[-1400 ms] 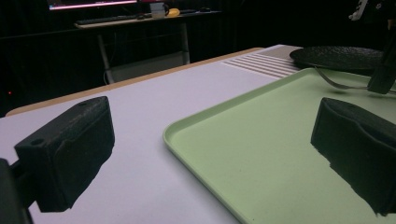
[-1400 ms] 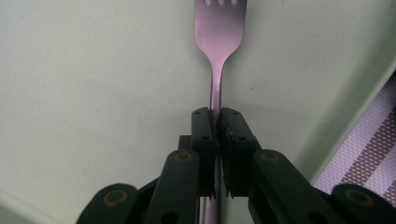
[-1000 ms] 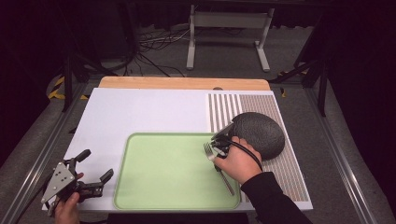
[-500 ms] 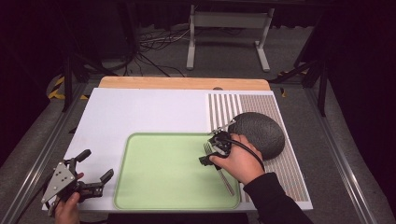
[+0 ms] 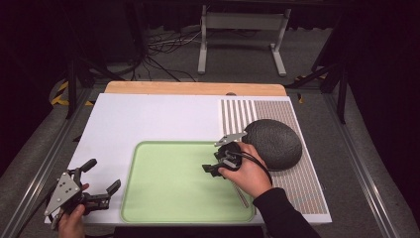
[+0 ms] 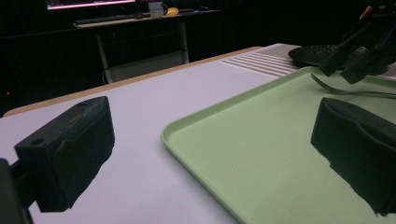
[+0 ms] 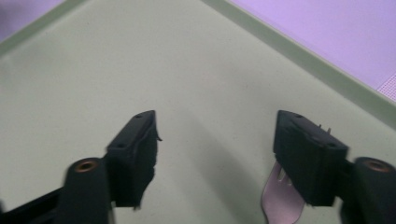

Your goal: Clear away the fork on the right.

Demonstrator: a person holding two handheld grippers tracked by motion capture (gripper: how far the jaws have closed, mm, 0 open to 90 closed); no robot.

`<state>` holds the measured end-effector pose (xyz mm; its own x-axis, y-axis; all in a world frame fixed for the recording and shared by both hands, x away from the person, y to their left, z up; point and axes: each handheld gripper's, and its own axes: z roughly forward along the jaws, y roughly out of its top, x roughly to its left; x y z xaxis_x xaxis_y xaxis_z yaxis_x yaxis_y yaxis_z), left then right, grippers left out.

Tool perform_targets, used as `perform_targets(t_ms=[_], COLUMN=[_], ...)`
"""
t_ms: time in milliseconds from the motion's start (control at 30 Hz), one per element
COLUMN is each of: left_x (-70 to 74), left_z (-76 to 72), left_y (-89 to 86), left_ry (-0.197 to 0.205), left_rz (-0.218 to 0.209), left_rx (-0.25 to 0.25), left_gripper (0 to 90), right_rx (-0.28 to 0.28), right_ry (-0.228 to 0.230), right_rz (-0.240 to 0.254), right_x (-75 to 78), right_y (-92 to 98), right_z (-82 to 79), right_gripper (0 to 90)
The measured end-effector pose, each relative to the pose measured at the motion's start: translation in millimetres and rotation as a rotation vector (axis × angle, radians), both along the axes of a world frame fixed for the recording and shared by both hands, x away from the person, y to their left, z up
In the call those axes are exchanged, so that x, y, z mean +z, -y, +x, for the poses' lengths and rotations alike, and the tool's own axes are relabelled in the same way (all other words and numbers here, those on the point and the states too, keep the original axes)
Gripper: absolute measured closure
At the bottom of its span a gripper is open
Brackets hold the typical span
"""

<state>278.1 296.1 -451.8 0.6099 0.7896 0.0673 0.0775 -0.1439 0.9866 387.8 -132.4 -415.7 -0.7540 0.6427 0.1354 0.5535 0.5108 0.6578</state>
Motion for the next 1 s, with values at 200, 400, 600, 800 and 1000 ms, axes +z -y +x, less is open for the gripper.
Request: perform_targets(t_ms=[200, 400, 600, 800, 1000], left_x=[0.0, 0.0, 0.1, -0.1, -0.1], left_z=[0.1, 0.1, 0.2, 0.2, 0.3], left_y=[0.0, 0.0, 0.0, 0.0, 0.2], left_ry=[-0.001, 0.000, 0.001, 0.000, 0.000], left_rz=[-0.001, 0.000, 0.002, -0.001, 0.001], left_rx=[-0.001, -0.001, -0.001, -0.001, -0.001], left_gripper=[0.3, 0.3, 0.3, 0.3, 0.3], right_rx=[-0.003, 0.002, 0.010, -0.004, -0.013], right_ry=[0.003, 0.024, 0.024, 0.028, 0.031], right_rz=[-0.044, -0.128, -0.167, -0.193, -0.202], right_x=[-3.7, -10.3, -14.9, -18.3, -18.5], right_y=[0.0, 2.5, 2.4, 4.0, 6.3], right_z=[1.1, 6.6, 8.9, 9.9, 10.0], right_gripper=[66.3, 84.3, 89.7, 89.9, 90.0])
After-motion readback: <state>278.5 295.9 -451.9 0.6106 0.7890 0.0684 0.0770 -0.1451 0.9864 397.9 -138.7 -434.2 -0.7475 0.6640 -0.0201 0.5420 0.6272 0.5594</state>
